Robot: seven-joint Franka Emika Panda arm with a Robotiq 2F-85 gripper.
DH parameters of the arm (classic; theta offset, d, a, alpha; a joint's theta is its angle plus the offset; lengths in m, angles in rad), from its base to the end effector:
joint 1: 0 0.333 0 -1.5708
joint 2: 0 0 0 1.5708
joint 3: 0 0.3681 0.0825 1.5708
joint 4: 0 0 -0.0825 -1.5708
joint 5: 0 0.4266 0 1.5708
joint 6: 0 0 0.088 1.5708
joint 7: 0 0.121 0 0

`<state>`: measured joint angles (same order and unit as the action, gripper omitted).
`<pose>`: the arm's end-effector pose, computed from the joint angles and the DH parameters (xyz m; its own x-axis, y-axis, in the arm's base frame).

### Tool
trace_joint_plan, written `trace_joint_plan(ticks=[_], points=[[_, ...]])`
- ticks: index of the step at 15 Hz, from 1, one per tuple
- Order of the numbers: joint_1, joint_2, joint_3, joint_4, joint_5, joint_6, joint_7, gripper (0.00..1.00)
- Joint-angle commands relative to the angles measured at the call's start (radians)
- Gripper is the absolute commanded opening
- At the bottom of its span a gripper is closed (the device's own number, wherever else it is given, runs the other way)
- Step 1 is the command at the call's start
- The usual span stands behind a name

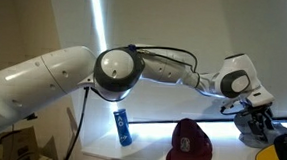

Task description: Place the grey cap on top of the blue container

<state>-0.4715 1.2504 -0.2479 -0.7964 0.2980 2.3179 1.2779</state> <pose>0.7606 -0.5036 0.1678 -0.3918 -0.9185 0.0526 -0.8870 0.3620 -0.2867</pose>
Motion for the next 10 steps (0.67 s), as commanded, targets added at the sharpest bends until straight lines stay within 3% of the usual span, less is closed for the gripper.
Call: trace_joint_plan(ticks=[1, 7, 10], points=[[-0.002, 0.000, 0.003, 0.000, -0.001, 0.005, -0.014, 0.45], [-0.001, 0.004, 0.001, 0.006, -0.003, 0.019, -0.017, 0.01], [-0.007, 0.003, 0.013, 0.008, 0.003, 0.017, -0.043, 0.00]])
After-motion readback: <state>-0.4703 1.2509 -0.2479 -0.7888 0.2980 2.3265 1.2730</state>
